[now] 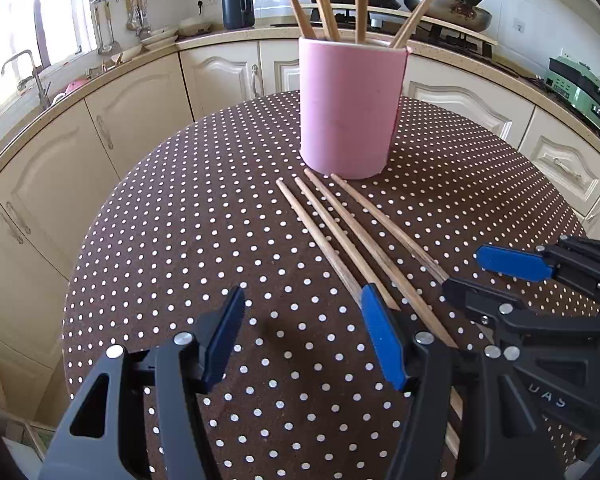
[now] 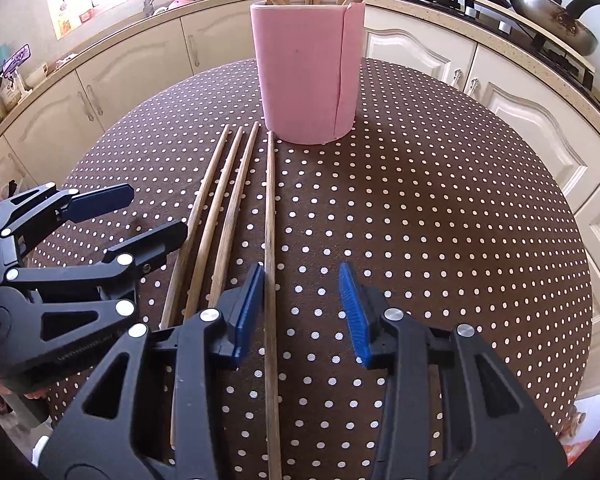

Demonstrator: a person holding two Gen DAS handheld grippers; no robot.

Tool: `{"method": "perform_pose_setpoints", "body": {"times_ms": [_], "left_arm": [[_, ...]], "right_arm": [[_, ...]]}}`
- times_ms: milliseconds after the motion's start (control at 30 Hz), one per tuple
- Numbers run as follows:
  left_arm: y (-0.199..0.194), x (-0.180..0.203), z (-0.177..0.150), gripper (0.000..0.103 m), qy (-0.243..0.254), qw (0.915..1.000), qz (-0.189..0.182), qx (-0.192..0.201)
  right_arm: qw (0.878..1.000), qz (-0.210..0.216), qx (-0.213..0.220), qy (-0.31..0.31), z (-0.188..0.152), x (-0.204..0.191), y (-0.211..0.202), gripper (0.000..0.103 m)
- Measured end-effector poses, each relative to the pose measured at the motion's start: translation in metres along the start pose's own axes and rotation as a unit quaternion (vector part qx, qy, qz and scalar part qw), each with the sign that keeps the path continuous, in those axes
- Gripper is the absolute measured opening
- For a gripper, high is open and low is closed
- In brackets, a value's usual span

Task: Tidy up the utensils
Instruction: 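Move both open grippers back down to the loose chopsticks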

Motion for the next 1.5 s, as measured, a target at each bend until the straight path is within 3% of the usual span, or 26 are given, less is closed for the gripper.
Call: {"method": "perform_pose_setpoints", "body": {"times_ms": [300,467,667,900,1367,1433,1500], "left_arm": [[0.009,-0.002,0.015,0.060,-0.017,0.9990,0.015,-0.038],[0.009,-0.001,0.017,0.060,-0.019,0.9992,-0.001,-0.036],[0.011,-0.005,0.010,0.060,0.008,0.9982,0.030,-0.052],[0.005,-0.011,0.010,0.060,-0.039,0.9985,-0.026,-0.030],[0.021,0.007,0.016,0.061,-0.007,0.9985,-0.002,-0.054],[0.022,0.006,0.017,0.059,-0.006,0.9984,-0.004,-0.056],[0.022,-0.002,0.019,0.049,-0.002,0.9984,-0.010,-0.056]], "right_arm": [[1.000,0.009,-0.010,0.004,0.008,0.001,0.004,0.039],[1.000,0.021,-0.015,0.012,0.010,0.004,0.004,0.039],[0.999,0.027,-0.015,0.017,0.011,0.007,0.003,0.039],[0.999,0.036,-0.016,0.026,0.012,0.009,0.004,0.039],[0.997,0.057,-0.029,0.037,0.011,0.008,0.004,0.039],[0.998,0.052,-0.034,0.030,0.014,0.005,0.006,0.039],[0.998,0.048,-0.046,0.018,0.015,0.001,0.009,0.039]]}}
Point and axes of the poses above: each gripper's, at about its wrist camera, not at the fingertips, and y roughly the way its jaws point, x to its right, z to its top, the point moved 5 cm from there along y, roughly the way its jaws point, and after that the axes turned 9 degrees about y, right-handed, at the moved point
